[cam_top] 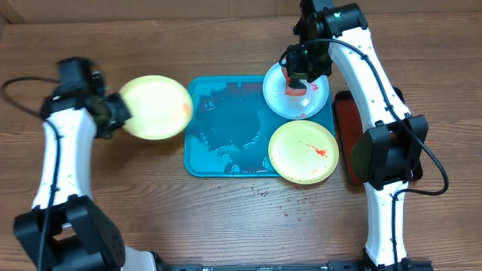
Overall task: Clean dirty plates on tray and stack at the side
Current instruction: 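Lift the yellow plate with left gripper and set it left of tray, then move left gripper to the white plate and grasp its rim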
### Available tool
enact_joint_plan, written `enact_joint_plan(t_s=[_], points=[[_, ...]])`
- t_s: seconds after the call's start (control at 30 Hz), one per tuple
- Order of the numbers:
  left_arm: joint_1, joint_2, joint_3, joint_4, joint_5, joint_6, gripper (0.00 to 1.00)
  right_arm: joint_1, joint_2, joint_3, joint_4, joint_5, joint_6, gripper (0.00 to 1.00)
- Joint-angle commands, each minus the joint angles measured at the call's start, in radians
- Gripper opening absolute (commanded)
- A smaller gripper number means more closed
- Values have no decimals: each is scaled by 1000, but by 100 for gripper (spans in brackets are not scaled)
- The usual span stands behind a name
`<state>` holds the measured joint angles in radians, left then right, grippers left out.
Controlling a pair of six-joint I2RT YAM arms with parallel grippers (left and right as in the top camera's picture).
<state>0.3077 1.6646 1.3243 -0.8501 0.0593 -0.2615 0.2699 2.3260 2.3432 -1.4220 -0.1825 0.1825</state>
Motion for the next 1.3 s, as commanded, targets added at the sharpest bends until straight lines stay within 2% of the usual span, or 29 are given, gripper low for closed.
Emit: enact_joint_plan(t_s=[0.0,0.17,0.37,0.5,0.57,0.6,0.7,0.77,0.83,0.9,1.07,1.17,1.2,1.27], points=[[48,28,-56,56,-17,-59,4,3,-42,34,13,3,-7,4],[60,86,-135,186,-43,-106,4,4,-42,34,20,3,-7,4],[60,195,-146,253,-131,-113,4,4,-42,34,16,3,-7,4],[51,244,-146,291,-130,-93,5,4,-42,34,20,6,-7,4],[35,248,-146,303,-109,-38,16,4,-42,34,21,6,-7,4],[17,247,-141,306,-107,-8,27,4,-42,34,21,6,-7,4],[-19,246,-109,283,-107,20,42,4,-42,34,21,6,-7,4],[-40,245,-70,248,-108,33,62,4,-42,34,19,6,-6,4],[-66,241,-9,190,-107,51,76,4,-42,34,13,6,-6,4],[-99,239,71,117,-107,65,80,3,-42,34,9,6,-3,4],[-208,239,254,-8,-81,74,79,-17,-43,34,17,10,13,4],[-285,239,306,-14,-78,85,81,-34,-43,34,16,9,27,4],[-333,239,309,13,-36,91,85,-45,-43,34,10,10,27,4],[-375,246,309,42,30,133,86,-56,-43,34,10,10,27,4]])
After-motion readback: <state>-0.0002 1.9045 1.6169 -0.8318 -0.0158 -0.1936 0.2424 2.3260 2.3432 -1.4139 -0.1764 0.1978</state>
